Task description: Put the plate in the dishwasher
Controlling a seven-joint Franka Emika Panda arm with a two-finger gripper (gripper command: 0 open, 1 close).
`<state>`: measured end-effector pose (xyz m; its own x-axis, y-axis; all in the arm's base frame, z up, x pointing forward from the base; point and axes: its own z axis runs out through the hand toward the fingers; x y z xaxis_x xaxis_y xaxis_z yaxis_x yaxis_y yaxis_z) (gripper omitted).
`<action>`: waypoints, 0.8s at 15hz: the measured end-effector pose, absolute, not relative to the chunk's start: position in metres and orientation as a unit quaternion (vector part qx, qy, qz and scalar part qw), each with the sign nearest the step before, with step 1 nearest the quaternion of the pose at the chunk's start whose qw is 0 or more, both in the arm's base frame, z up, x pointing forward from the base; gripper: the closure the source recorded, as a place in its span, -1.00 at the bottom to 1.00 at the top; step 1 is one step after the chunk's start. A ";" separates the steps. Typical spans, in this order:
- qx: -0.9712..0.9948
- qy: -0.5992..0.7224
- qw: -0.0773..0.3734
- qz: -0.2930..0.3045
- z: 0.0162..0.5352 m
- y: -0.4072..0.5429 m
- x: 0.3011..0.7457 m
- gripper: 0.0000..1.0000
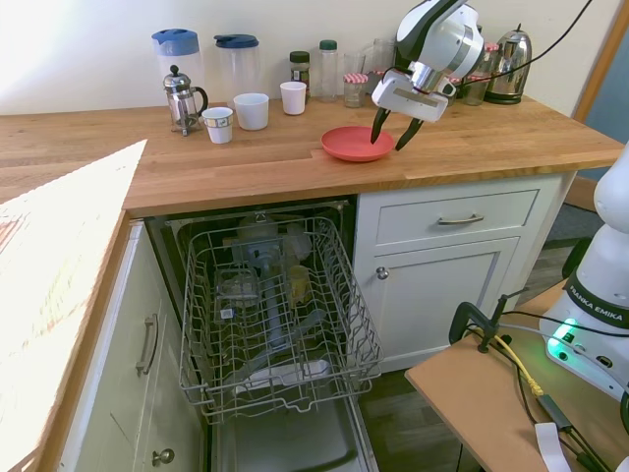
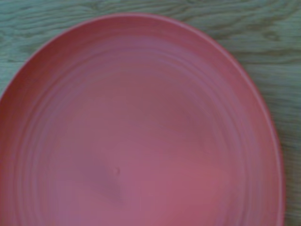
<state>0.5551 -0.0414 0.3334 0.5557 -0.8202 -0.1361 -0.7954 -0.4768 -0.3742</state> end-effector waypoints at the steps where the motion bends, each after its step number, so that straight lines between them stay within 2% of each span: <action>1: -0.858 0.471 0.206 -0.031 0.332 -0.042 0.556 1.00; 12: -0.851 0.477 0.218 -0.027 0.323 -0.047 0.565 1.00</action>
<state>0.5652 -0.0466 0.3226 0.5434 -0.8235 -0.1630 -0.8003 -0.4496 -0.3968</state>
